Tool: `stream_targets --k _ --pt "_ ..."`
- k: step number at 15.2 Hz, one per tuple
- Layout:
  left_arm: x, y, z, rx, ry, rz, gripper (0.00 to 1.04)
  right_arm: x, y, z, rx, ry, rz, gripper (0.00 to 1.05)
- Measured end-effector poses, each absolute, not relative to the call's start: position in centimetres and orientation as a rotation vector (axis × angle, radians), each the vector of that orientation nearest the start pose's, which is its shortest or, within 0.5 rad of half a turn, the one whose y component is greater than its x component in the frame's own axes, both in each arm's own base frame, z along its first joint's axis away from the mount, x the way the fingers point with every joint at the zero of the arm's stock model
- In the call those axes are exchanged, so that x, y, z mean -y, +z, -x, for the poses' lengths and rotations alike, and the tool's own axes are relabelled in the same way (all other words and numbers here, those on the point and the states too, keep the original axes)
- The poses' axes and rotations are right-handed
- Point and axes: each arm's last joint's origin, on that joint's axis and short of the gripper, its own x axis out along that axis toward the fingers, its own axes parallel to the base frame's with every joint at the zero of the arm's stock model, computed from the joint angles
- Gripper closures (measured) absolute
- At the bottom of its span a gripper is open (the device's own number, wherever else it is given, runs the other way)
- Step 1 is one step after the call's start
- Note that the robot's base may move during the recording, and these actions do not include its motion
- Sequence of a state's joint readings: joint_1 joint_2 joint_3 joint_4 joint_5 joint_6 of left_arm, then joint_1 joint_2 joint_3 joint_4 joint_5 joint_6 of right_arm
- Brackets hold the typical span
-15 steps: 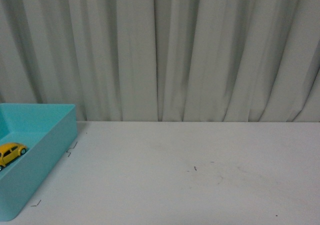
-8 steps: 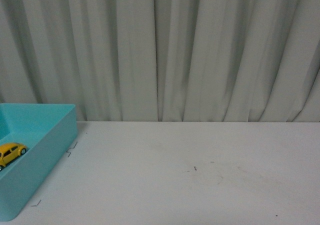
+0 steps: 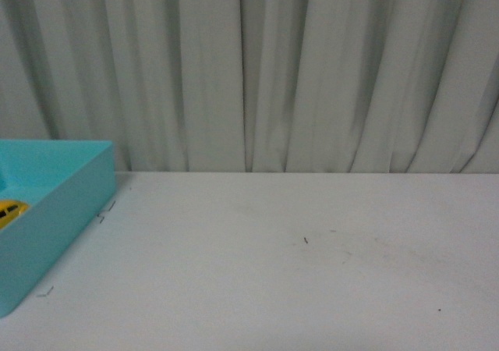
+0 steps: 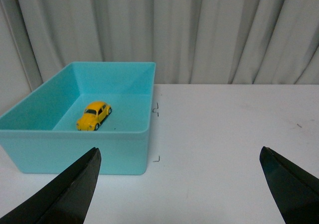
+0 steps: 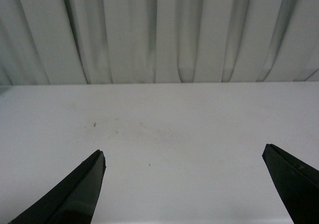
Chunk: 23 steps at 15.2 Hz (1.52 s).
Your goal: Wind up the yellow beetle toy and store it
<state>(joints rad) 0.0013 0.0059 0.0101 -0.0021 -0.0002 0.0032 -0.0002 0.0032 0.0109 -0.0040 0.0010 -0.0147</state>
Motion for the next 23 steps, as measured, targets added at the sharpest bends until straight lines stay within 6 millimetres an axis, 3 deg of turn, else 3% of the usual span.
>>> stream_targets --k 23 --pt "-0.01 16.58 -9.75 -0.003 0.001 -0.003 0.07 0.0 16.64 -9.72 0.001 -0.001 0.014 0.07"
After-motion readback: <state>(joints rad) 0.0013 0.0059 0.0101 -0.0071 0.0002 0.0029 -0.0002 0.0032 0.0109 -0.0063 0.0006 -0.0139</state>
